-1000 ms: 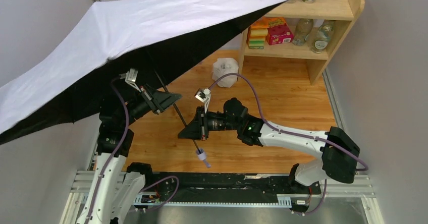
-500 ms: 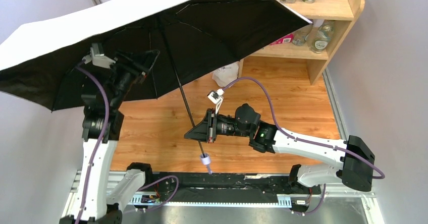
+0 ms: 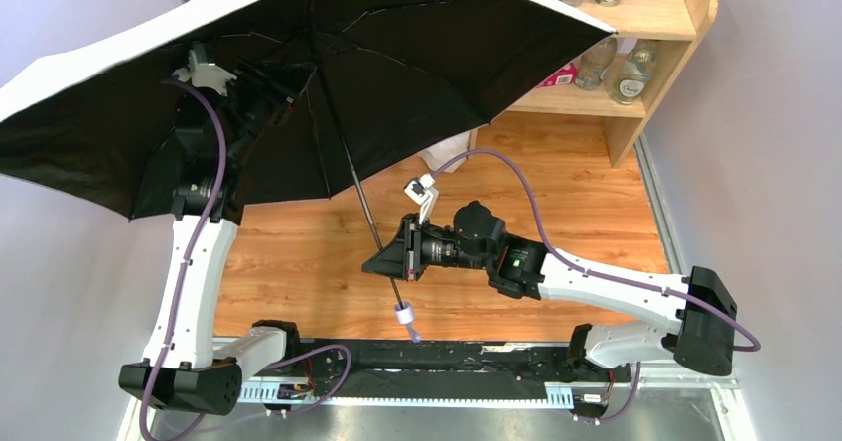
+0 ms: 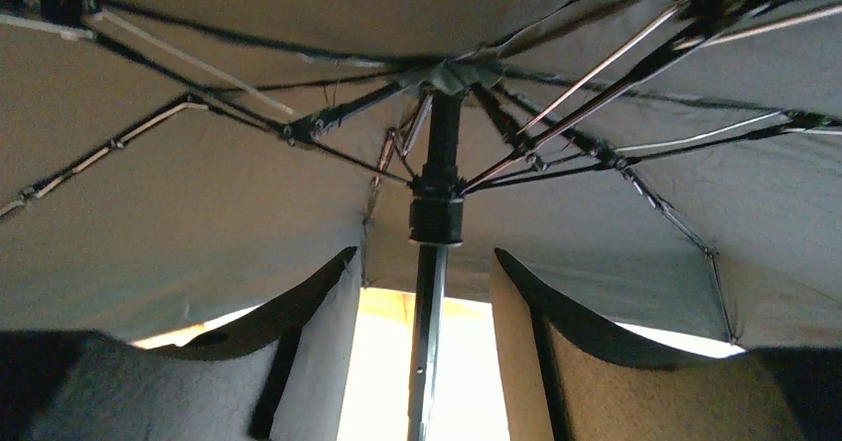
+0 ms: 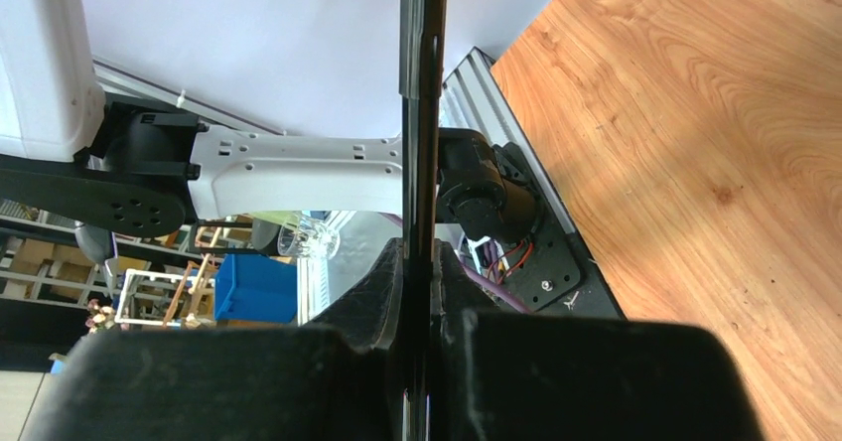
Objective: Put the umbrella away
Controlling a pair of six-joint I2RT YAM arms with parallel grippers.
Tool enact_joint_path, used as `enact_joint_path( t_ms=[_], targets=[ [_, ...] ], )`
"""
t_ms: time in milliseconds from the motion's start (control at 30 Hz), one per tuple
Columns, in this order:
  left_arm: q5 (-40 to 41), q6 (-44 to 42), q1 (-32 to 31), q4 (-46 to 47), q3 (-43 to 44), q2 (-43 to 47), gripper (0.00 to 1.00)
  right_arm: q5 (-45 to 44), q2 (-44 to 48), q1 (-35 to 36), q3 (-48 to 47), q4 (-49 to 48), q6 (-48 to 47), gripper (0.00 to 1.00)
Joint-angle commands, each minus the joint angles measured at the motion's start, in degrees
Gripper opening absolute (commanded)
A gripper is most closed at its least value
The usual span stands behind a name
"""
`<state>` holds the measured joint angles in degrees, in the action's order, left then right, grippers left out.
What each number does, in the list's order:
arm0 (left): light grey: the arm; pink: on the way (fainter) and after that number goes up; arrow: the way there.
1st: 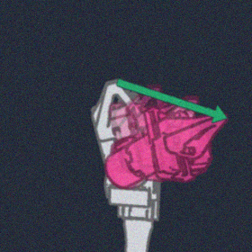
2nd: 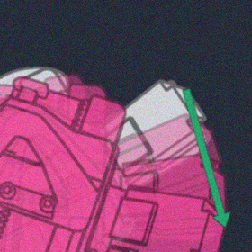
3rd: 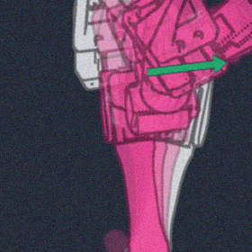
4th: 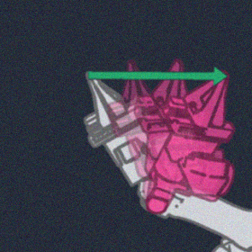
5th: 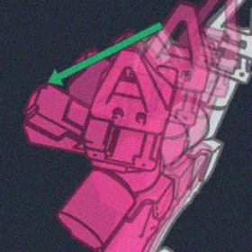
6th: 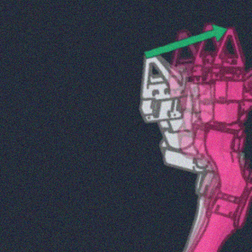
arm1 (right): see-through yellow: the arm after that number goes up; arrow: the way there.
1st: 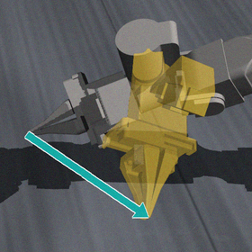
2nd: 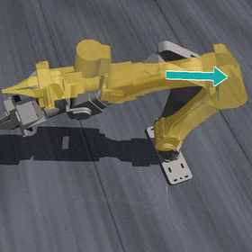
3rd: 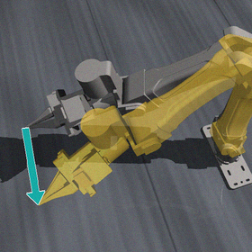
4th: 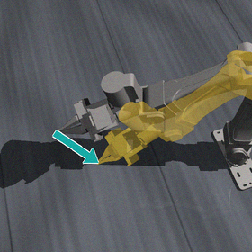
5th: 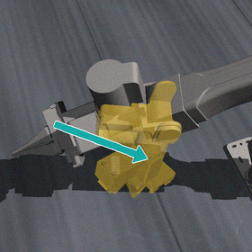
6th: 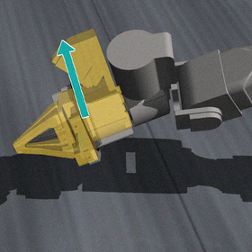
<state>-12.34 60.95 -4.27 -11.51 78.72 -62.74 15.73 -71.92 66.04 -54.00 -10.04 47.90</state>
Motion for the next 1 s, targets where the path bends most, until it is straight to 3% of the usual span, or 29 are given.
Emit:
enact_joint_path(
  t_ms=[0,67,233,300,400,467,700,867,933,967],
  targets=[
    [4.8,-3.4,0.3,1.0,3.2,1.0,0.57,-1.9,1.3,1.3,-3.8,-1.8,-6.1,0.00],
    [4.9,-2.7,0.3,2.8,2.3,0.9,0.59,-1.9,1.2,1.5,-4.0,-1.8,-6.5,0.00],
    [1.4,4.1,0.3,20.3,-7.3,1.6,0.62,-1.7,0.5,1.7,-5.0,-1.1,-6.9,0.00],
    [2.0,6.5,0.1,24.5,-10.4,1.7,0.49,-1.1,0.0,1.8,-5.8,-0.6,-7.3,0.00],
    [2.0,7.6,0.0,32.2,-13.1,1.0,0.48,-1.1,-0.7,2.2,-6.7,0.5,-8.0,0.00],
    [1.4,6.8,-0.3,33.6,-12.7,0.2,0.55,-1.2,-1.1,2.4,-6.9,0.6,-8.1,0.00],
    [7.1,5.2,-0.6,30.8,-13.8,1.8,0.49,-3.2,-1.3,3.7,-6.9,1.3,-8.7,0.00],
    [12.2,5.7,-0.6,31.3,-17.1,5.2,0.52,-3.4,-1.4,3.7,-7.1,1.7,-8.9,0.00],
    [13.2,5.5,-0.6,34.0,-17.5,4.7,0.36,-3.1,-1.7,3.7,-7.3,1.7,-8.9,0.00],
    [12.7,4.9,-0.6,36.0,-17.3,4.6,0.11,-3.1,-1.8,3.7,-7.3,1.7,-8.9,0.00]
  ],
)
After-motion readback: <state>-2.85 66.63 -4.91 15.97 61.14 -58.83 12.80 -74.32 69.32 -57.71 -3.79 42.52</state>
